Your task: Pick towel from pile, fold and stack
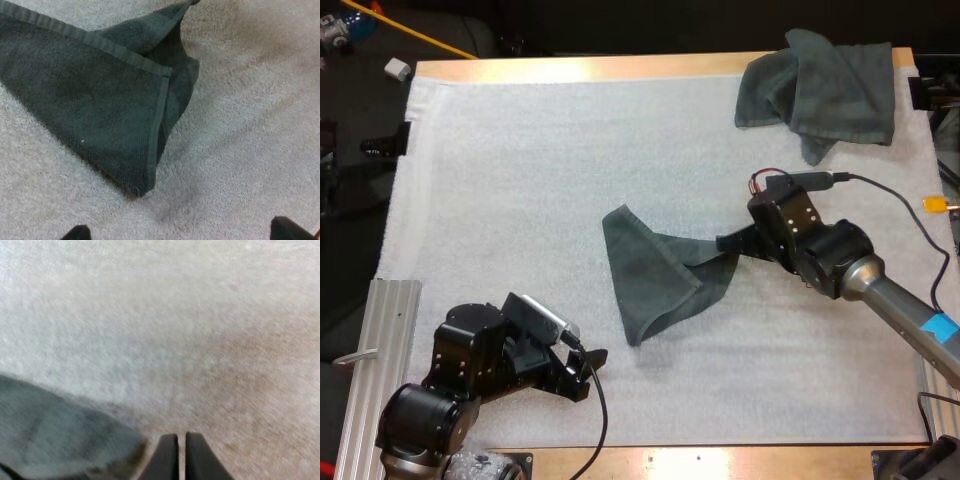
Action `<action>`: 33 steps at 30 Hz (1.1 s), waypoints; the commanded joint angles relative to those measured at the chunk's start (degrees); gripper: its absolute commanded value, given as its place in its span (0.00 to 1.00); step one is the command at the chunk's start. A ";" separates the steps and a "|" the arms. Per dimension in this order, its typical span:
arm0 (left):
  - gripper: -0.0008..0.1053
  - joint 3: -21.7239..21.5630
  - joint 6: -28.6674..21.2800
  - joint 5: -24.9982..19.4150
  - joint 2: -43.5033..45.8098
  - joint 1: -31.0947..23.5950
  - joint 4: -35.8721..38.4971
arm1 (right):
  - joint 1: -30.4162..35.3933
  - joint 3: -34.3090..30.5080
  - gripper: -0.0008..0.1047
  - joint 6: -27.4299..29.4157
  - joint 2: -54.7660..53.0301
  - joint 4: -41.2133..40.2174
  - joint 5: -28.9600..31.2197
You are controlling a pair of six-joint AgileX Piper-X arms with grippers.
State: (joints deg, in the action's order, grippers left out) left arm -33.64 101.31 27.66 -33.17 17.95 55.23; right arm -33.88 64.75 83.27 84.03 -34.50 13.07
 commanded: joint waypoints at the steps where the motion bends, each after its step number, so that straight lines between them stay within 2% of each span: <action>1: 0.65 -0.35 0.07 0.26 0.20 0.16 -0.18 | 0.70 0.77 0.01 2.03 -0.40 -5.44 1.67; 4: 0.65 -0.33 0.17 0.24 0.27 0.22 -0.39 | 0.69 0.67 0.02 2.87 0.18 -10.65 1.46; 5: 0.65 -0.36 0.24 0.30 0.26 0.18 -0.37 | 0.77 0.75 0.06 2.93 0.32 -12.12 1.45; 6: 0.65 -0.26 0.24 0.28 -0.06 0.15 -0.28 | 0.44 0.57 0.09 2.86 -0.38 -10.43 -0.41; 7: 0.65 -0.22 0.27 0.22 -0.15 0.14 -0.20 | 0.31 0.58 0.09 2.84 -0.57 -9.35 -1.15; 12: 0.65 -0.26 0.04 0.28 -0.21 0.31 -0.37 | 0.12 -1.03 0.47 3.35 -1.62 -8.70 -7.64; 14: 0.65 -0.28 0.05 0.15 -0.25 0.34 -0.26 | 0.12 -2.52 0.56 2.78 -1.78 -6.46 -9.51; 19: 0.65 -0.29 -0.01 0.16 -0.42 0.39 -0.53 | 0.11 -6.05 0.52 -0.90 -0.36 -1.15 -14.12; 25: 0.65 -0.32 0.06 0.13 -0.45 0.35 -0.64 | 0.19 -6.00 0.52 -4.08 4.76 0.68 -18.24; 30: 0.65 -0.31 -0.06 0.27 -0.55 0.27 -0.60 | 0.32 -5.67 0.52 -6.33 7.86 2.21 -19.59; 33: 0.65 -0.30 0.29 0.43 -0.46 0.22 -0.04 | 0.12 -5.83 0.51 -5.33 6.93 2.12 -19.19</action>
State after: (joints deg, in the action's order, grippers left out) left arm -33.64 101.31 27.70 -33.61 17.95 55.17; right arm -33.84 58.76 77.39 91.88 -32.43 -5.76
